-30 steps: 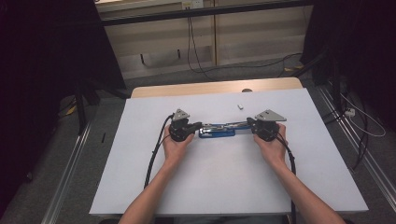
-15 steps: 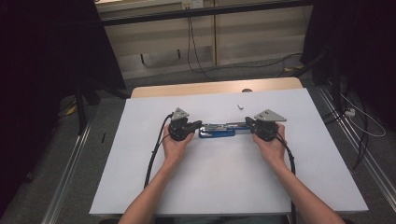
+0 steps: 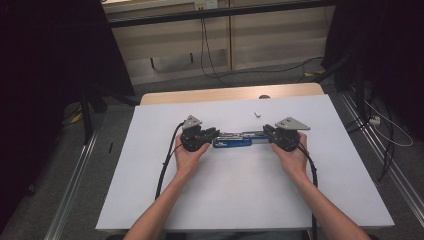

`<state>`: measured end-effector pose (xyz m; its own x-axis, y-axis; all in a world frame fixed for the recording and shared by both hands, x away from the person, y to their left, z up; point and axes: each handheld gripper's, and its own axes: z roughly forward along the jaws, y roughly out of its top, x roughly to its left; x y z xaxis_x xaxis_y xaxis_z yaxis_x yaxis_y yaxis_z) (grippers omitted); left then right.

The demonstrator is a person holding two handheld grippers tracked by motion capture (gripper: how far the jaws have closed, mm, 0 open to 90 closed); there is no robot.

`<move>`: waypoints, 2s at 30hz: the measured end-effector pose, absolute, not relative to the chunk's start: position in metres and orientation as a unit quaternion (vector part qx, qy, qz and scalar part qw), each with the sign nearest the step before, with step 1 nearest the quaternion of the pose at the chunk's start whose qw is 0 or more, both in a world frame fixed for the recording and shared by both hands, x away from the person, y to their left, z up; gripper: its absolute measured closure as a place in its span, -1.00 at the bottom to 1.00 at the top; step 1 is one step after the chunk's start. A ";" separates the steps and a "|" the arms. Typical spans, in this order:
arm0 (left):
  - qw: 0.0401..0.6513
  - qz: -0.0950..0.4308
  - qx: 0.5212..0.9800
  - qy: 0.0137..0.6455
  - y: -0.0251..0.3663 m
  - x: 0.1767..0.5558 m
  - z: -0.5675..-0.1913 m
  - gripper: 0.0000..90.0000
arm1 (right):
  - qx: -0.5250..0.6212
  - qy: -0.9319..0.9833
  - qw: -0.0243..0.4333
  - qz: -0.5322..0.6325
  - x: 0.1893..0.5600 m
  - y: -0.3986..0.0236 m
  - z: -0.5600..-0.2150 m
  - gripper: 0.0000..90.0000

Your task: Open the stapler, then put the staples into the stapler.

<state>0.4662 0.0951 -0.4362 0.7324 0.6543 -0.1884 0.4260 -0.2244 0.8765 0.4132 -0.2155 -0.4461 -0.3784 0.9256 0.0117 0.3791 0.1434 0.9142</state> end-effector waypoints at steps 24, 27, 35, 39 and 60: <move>0.498 0.140 0.770 0.373 0.109 0.459 -0.428 -0.92 | 0.481 0.676 0.291 0.477 0.411 -0.214 -0.442 -0.79; 0.519 0.131 0.765 0.357 0.116 0.454 -0.423 -0.92 | 0.477 0.677 0.293 0.478 0.411 -0.214 -0.442 -0.80; 0.515 0.147 0.770 0.347 0.124 0.442 -0.422 -0.92 | 0.477 0.675 0.301 0.476 0.406 -0.217 -0.438 -0.85; 0.508 0.156 0.774 0.344 0.128 0.435 -0.423 -0.91 | 0.477 0.674 0.302 0.476 0.406 -0.217 -0.438 -0.85; 0.494 0.162 0.775 0.360 0.168 0.398 -0.429 -0.91 | 0.490 0.681 0.296 0.457 0.417 -0.218 -0.438 -0.83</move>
